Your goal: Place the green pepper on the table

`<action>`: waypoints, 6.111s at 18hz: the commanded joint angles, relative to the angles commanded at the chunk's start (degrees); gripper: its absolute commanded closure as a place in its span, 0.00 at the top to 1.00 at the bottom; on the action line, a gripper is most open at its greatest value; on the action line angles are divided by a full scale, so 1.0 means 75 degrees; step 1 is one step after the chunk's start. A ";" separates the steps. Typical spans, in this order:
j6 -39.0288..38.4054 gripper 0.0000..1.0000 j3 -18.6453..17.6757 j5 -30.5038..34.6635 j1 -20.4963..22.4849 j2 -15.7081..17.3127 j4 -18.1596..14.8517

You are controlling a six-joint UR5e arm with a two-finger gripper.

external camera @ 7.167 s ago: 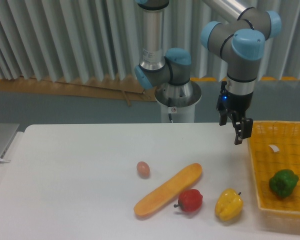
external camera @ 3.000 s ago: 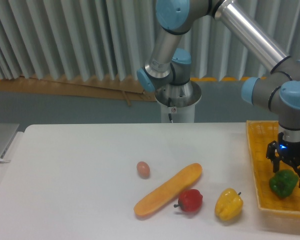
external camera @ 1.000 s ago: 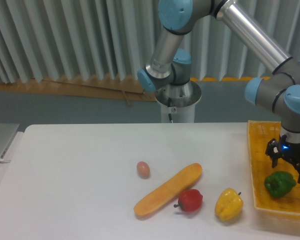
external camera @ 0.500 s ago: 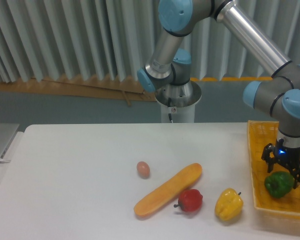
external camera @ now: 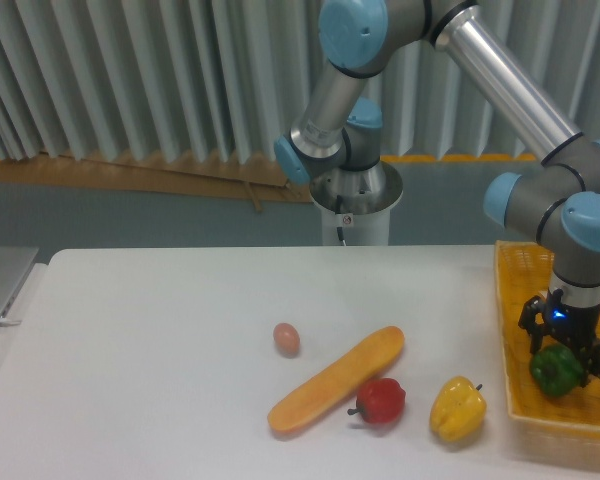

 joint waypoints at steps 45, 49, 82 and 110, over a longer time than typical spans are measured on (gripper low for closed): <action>0.0795 0.40 -0.0117 -0.0083 -0.1206 0.1535 -0.2601; 0.0985 0.41 -0.0223 0.0211 -0.1371 0.1535 -0.2578; 0.0106 0.58 -0.0340 0.0750 -0.1922 0.0844 -0.1324; 0.0210 1.00 0.0574 0.0317 -0.1992 0.2038 -0.3855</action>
